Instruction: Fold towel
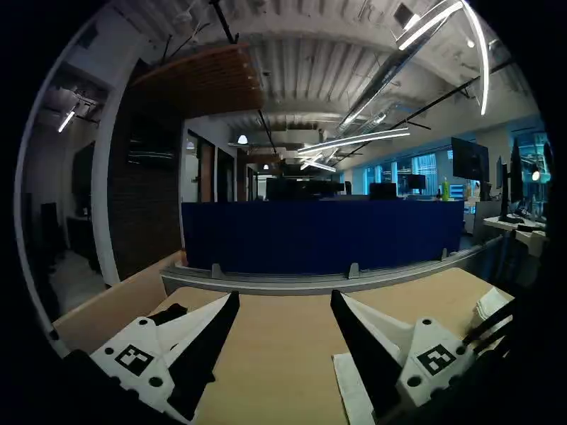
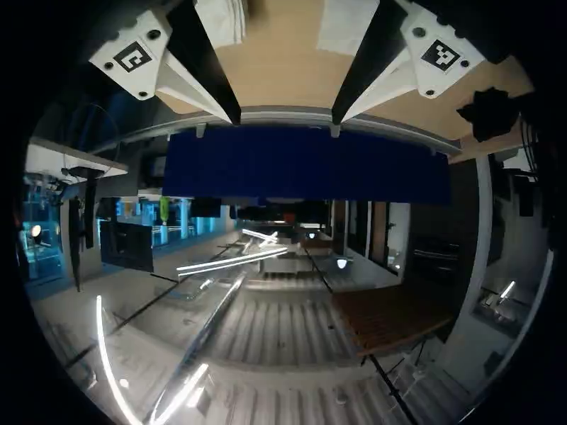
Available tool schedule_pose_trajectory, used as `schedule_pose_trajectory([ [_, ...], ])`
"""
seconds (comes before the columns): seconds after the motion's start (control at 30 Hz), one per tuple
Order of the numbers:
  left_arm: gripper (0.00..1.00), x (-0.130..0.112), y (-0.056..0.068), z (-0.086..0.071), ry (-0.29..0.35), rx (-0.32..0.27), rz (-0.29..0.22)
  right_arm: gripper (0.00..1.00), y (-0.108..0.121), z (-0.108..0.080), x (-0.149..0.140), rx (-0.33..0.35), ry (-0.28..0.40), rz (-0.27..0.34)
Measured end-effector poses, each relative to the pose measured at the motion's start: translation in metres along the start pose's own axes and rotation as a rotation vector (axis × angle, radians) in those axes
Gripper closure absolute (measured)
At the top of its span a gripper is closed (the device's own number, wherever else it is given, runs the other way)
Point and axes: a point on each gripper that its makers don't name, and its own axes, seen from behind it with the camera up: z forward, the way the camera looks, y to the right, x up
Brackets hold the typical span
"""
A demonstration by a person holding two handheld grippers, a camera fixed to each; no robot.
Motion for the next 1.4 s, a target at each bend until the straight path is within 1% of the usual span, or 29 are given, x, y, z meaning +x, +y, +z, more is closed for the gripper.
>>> schedule_pose_trajectory([
  [0.07, 0.05, -0.003, 0.012, 0.000, -0.009, -0.014, 0.002, 0.01, 0.005, -0.037, -0.026, -0.003, -0.006, -0.008],
  [0.1, 0.05, -0.004, 0.018, 0.000, -0.015, -0.027, 0.002, 0.01, 0.005, -0.042, -0.030, 0.004, -0.014, -0.017],
  [0.2, 0.05, -0.009, 0.033, 0.001, -0.044, -0.078, 0.000, 0.01, -0.003, -0.038, -0.034, 0.046, -0.046, -0.054],
  [0.3, 0.05, -0.018, 0.050, 0.003, -0.087, -0.147, -0.003, 0.00, -0.019, -0.035, -0.046, 0.121, -0.087, -0.090],
  [0.4, 0.05, -0.027, 0.070, 0.003, -0.137, -0.231, 0.002, 0.00, -0.039, -0.038, -0.061, 0.212, -0.137, -0.127],
  [0.47, 0.04, -0.033, 0.084, 0.001, -0.168, -0.298, 0.012, 0.00, -0.052, -0.040, -0.072, 0.276, -0.180, -0.154],
  [0.57, 0.04, -0.039, 0.100, -0.001, -0.204, -0.382, 0.034, 0.00, -0.068, -0.044, -0.090, 0.355, -0.245, -0.183],
  [0.67, 0.05, -0.044, 0.104, 0.001, -0.217, -0.407, 0.061, 0.00, -0.075, -0.044, -0.101, 0.393, -0.278, -0.196],
  [0.77, 0.05, -0.049, 0.107, 0.003, -0.228, -0.420, 0.080, 0.00, -0.077, -0.041, -0.107, 0.403, -0.291, -0.199],
  [0.9, 0.04, -0.067, 0.115, 0.003, -0.259, -0.448, 0.096, 0.00, -0.080, -0.036, -0.120, 0.413, -0.319, -0.198],
  [1.07, 0.04, -0.101, 0.121, 0.004, -0.311, -0.474, 0.129, 0.00, -0.085, -0.036, -0.150, 0.432, -0.365, -0.204],
  [1.17, 0.04, -0.126, 0.126, 0.001, -0.348, -0.489, 0.152, 0.00, -0.087, -0.038, -0.173, 0.443, -0.395, -0.210],
  [1.4, 0.04, -0.189, 0.137, -0.016, -0.456, -0.531, 0.180, 0.00, -0.091, -0.047, -0.232, 0.463, -0.468, -0.213],
])
